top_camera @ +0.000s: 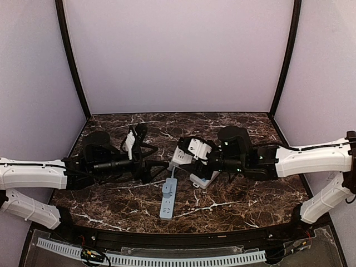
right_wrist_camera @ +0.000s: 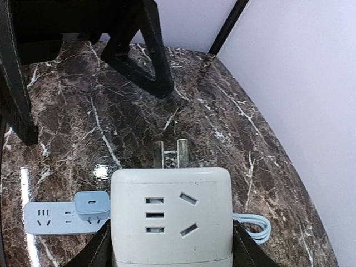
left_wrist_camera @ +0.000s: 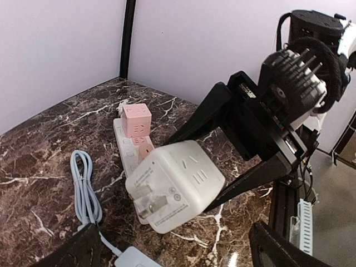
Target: Insert the plug
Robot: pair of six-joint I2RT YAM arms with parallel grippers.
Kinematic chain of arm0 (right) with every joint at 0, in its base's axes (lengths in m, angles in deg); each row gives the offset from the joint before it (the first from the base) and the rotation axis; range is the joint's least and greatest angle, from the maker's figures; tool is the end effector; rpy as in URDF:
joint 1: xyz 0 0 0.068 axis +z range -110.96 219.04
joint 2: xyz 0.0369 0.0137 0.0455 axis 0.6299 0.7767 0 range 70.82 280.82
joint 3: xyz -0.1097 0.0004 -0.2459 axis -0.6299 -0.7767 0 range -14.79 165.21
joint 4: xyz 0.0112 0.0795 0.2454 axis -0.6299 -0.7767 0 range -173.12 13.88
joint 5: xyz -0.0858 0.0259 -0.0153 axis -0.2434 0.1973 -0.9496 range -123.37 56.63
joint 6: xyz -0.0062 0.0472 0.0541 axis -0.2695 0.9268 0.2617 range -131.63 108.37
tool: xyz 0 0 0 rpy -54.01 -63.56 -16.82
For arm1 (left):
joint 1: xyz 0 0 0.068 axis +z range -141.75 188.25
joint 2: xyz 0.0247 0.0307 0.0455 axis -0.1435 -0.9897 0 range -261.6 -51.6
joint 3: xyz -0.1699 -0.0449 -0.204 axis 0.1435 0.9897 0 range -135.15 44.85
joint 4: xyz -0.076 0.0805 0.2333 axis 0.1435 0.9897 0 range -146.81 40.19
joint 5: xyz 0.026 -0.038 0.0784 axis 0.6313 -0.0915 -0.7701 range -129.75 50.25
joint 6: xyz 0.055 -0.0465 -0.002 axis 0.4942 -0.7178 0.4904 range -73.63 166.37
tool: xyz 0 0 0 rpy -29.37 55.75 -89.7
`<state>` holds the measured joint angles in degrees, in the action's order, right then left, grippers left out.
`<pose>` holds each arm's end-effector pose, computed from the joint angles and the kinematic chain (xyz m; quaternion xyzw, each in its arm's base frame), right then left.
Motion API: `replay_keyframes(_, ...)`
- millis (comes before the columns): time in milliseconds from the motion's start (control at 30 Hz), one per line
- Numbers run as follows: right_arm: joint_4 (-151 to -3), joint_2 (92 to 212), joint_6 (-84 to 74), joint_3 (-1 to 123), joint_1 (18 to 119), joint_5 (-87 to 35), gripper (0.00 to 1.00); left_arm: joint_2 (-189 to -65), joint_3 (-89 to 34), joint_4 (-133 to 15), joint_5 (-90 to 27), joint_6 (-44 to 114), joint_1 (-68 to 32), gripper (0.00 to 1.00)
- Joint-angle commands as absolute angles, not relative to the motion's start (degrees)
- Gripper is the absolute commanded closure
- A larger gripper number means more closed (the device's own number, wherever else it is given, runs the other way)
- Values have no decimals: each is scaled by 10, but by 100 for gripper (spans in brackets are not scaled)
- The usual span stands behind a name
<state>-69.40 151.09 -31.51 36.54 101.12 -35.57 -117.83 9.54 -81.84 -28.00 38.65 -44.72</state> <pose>0.1613 0.2993 0.2552 -0.5361 0.6336 0.1859 0.5259 0.1618 -0.2347 0.2655 0.3474 0.6554 -0.4022 0.5366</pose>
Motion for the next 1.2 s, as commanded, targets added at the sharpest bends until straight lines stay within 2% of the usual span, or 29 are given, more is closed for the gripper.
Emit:
replay_keyframes(0,-582,1500,-345,355,1045,-474,81,-1164,59,-763,-250,276,-444,9)
replay_keyframes(233,-567,1499,-383,361,1076,-509,81,-1199,-33,-677,-239,207,-440,10)
replay_keyframes(533,-549,1486,-412,354,1098,-527,82,-1218,-72,-608,-218,177,-427,14)
replay_keyframes(867,-542,1464,-433,340,1113,-502,81,-1249,-106,-593,-137,209,-425,26)
replay_keyframes(933,-540,1460,-437,335,1115,-494,81,-1253,-107,-604,-125,205,-425,30)
replay_keyframes(1167,-508,1455,-452,319,1119,-497,81,-1265,-105,-639,-74,185,-424,61)
